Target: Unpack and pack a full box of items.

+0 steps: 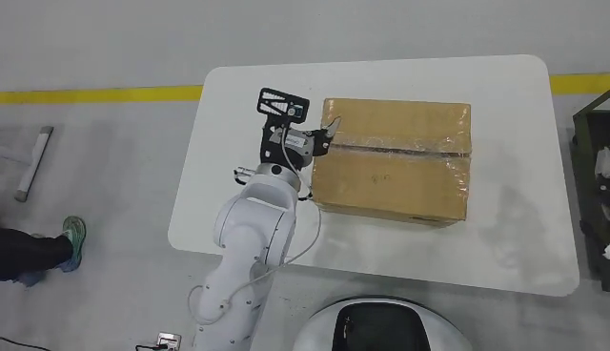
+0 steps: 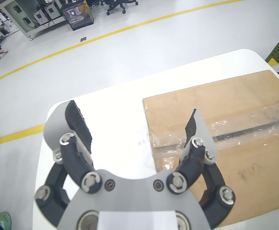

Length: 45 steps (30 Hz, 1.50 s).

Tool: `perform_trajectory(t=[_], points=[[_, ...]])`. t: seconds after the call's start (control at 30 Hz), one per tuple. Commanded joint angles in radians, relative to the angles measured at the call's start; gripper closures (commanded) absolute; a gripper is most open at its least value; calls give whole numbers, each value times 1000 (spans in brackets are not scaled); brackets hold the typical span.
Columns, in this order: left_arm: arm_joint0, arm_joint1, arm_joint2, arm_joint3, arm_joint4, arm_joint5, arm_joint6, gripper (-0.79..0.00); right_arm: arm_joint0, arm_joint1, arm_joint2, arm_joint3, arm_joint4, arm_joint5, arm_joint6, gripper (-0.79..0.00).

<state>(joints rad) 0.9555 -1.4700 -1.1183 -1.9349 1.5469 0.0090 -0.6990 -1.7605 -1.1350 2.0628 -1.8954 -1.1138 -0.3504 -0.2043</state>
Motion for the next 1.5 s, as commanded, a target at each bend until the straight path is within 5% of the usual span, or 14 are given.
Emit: perform_trajectory(t=[0.0, 0.27, 0.77, 1.23, 1.3, 1.47], points=[[-15, -5, 41, 1, -8, -16, -28, -785, 9, 1, 8, 10, 11, -10, 1, 0], [-44, -22, 149, 5, -64, -76, -115, -785, 25, 2, 6, 23, 5, -49, 14, 0], [-32, -23, 147, 3, -92, -90, -75, -785, 31, 1, -14, -3, -18, -33, 29, 0], [-177, -72, 343, 174, -96, -153, -114, -785, 20, -12, -110, -100, -123, 79, 52, 0], [-187, -78, 360, 194, -85, -152, -126, -763, 16, -13, -113, -102, -130, 83, 49, 0], [-197, -88, 370, 231, -76, -142, -146, -385, 19, -15, -116, -96, -133, 90, 51, 0]])
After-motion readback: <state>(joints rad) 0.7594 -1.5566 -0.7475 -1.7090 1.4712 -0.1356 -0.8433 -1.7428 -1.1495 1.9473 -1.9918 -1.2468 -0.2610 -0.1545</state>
